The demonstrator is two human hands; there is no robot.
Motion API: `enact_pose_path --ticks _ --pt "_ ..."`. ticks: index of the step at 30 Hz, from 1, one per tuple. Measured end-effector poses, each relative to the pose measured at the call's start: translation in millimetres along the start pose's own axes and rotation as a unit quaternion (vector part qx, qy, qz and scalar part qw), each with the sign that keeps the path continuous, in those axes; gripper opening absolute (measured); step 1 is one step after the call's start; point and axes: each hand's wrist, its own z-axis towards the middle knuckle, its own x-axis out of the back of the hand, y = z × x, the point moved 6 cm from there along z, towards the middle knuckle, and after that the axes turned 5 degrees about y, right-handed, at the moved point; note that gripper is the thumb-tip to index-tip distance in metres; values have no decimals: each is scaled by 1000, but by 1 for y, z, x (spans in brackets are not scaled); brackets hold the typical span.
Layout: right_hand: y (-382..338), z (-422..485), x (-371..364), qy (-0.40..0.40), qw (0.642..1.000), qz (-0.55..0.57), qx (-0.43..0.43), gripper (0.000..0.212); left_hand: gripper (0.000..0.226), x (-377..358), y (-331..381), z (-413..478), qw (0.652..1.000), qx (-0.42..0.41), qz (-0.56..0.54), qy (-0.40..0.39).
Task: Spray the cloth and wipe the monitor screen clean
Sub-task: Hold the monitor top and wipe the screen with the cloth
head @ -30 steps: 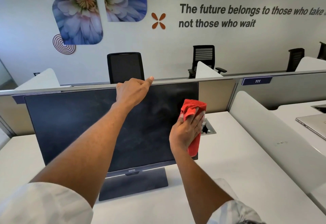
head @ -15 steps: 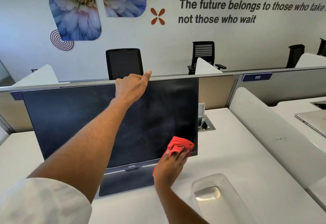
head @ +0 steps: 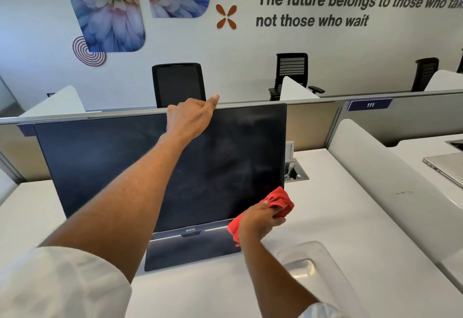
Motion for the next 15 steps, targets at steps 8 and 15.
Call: enact_pose_path --ticks 8,15 --pt "15 -29 3 -9 1000 19 -11 47 65 -1 2 1 1000 -4 8 2" --pt "18 -76 -5 -63 996 -32 47 40 76 -2 -3 3 1000 4 22 -14"
